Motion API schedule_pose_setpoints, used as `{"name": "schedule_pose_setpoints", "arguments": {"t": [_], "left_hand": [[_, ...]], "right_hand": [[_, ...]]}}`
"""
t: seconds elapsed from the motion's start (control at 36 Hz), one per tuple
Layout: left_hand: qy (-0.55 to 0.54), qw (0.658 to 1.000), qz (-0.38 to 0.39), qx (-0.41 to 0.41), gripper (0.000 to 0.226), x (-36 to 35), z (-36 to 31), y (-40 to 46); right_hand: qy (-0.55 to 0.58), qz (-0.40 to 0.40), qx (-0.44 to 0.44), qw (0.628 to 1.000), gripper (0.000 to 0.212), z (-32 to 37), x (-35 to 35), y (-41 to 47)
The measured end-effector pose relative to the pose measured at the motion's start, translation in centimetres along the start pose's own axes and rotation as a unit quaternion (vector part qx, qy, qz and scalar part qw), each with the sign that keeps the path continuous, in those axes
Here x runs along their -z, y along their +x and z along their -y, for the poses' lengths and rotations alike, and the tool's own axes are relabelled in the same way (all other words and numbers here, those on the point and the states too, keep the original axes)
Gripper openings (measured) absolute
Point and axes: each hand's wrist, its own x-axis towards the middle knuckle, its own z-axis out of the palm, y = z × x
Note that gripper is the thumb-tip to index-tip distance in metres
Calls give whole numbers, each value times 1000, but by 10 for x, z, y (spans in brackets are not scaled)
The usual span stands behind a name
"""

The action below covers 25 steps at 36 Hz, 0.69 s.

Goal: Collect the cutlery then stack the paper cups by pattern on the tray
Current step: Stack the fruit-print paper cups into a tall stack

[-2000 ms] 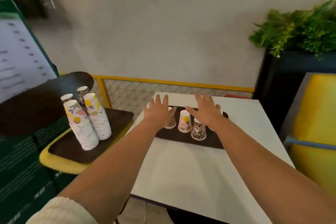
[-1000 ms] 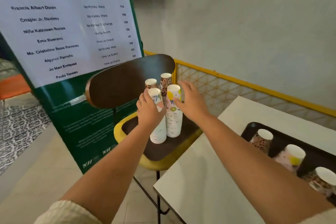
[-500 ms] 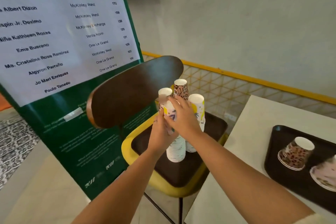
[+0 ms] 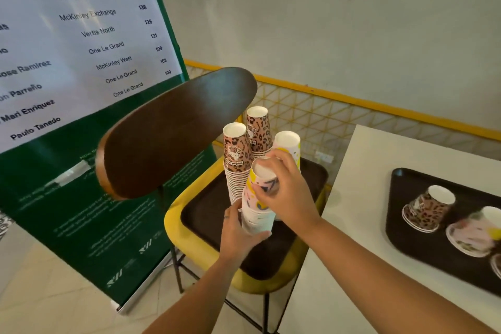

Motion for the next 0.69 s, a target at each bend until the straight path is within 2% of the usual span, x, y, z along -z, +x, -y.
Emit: {"name": "schedule_pose_setpoints", "arguments": {"t": [0.31,0.44,0.56,0.69], "left_hand": [[-46,998,39,32,98,-21,24,5],[-57,997,24,40,91,-25,22,8],[-53,998,39,25,85,-24,19,7],[-75,993,91,-24,84,-16,-4,5]], "right_hand": [[-8,-3,14,1000,42,9,4,-19],[-4,3,-17,1000,42,9,9,-29],[16,9,-34,999,45,12,20,-34],[27,-42,-4,999,45,25,49,-33]]}}
